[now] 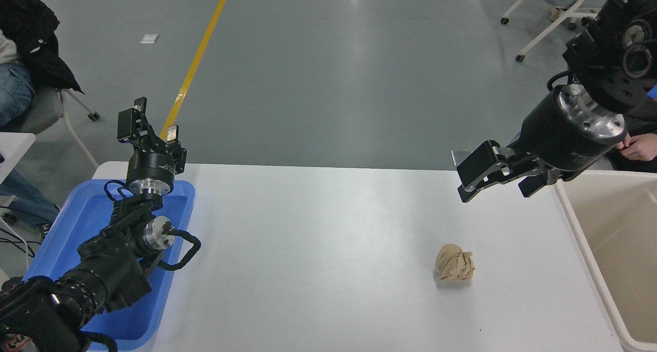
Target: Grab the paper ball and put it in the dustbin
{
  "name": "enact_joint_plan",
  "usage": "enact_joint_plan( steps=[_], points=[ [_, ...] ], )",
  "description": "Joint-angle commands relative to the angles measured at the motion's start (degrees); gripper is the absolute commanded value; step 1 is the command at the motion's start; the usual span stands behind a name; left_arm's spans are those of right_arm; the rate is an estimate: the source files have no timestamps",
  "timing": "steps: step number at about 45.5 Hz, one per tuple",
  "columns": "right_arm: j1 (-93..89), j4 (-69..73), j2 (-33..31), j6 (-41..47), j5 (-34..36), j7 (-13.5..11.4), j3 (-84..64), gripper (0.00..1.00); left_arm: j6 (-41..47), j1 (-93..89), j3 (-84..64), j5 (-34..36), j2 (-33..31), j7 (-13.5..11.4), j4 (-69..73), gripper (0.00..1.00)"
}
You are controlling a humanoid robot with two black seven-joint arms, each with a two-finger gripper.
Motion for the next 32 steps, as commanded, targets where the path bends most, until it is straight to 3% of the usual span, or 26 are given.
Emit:
enact_joint_plan(
  steps=[1, 32],
  points=[
    [-0.09, -0.12, 0.53, -0.25, 0.11, -0.04, 0.13, 1.0, 0.0, 0.0, -0.09, -0.05, 0.0, 0.17, 0.0, 1.0],
    [-7.47, -3.37, 3.96, -6.23, 0.11, 0.14, 1.54, 1.0, 0.0, 0.0, 0.0, -0.05, 0.0, 0.09, 0.0, 1.0]
  ],
)
